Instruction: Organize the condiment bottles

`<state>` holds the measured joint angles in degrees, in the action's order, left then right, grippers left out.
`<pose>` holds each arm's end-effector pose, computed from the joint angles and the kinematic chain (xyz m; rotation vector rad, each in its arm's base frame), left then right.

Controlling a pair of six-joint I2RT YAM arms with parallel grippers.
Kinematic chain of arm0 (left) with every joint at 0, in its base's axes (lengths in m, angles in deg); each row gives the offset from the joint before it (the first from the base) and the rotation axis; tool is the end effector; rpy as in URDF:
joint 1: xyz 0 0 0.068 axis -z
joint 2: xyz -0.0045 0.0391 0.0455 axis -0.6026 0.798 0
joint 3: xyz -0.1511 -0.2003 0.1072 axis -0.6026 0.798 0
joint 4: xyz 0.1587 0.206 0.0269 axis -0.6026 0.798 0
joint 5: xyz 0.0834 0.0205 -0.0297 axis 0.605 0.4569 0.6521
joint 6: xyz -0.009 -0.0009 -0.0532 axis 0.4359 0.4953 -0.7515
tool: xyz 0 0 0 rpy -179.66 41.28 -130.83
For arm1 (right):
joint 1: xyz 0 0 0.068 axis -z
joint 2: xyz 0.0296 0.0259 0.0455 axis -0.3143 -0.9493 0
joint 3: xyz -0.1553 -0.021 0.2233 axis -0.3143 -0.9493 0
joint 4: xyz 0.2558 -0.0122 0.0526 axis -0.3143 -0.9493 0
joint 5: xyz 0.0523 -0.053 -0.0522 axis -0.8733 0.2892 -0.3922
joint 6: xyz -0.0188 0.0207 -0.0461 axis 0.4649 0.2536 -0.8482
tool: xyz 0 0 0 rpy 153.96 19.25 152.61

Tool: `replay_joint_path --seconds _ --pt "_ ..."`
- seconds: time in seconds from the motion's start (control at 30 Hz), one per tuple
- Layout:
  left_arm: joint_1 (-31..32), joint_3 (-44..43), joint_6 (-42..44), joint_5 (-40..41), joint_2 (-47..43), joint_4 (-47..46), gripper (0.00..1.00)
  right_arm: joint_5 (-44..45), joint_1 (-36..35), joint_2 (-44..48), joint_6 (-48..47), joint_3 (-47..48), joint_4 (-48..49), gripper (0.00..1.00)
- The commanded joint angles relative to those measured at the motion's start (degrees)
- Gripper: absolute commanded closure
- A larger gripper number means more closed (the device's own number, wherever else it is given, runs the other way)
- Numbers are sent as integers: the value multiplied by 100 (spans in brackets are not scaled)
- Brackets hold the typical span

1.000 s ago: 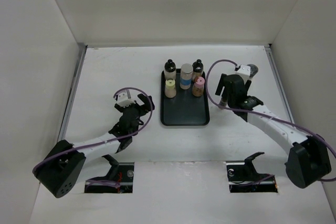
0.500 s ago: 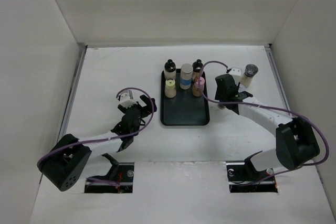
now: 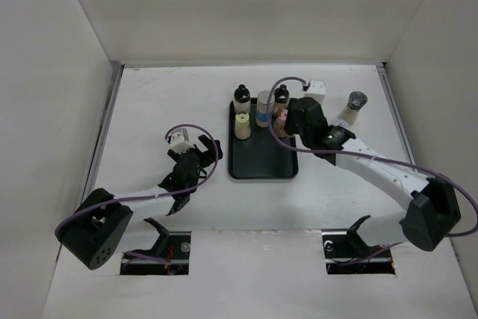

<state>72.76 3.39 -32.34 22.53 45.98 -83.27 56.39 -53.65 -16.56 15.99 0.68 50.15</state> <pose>0.1843 -0.1104 0.1608 -0.4574 1.7699 -0.4740 0.2460 0.1503 0.2949 0.1549 2.0307 0.0303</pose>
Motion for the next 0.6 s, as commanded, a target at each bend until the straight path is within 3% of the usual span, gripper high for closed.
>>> replay_joint_path --seconds 0.0,0.3,0.57 --pt "-103 -43 -87 -71 -6 -313 0 -435 -381 -625 -67 513 563 61" --pt "-112 10 -95 -80 -102 -304 0 -700 -672 -2313 -321 1595 1056 61" --pt "-121 10 -87 -80 -129 -287 0 -708 -672 -2824 -313 1666 1206 60"
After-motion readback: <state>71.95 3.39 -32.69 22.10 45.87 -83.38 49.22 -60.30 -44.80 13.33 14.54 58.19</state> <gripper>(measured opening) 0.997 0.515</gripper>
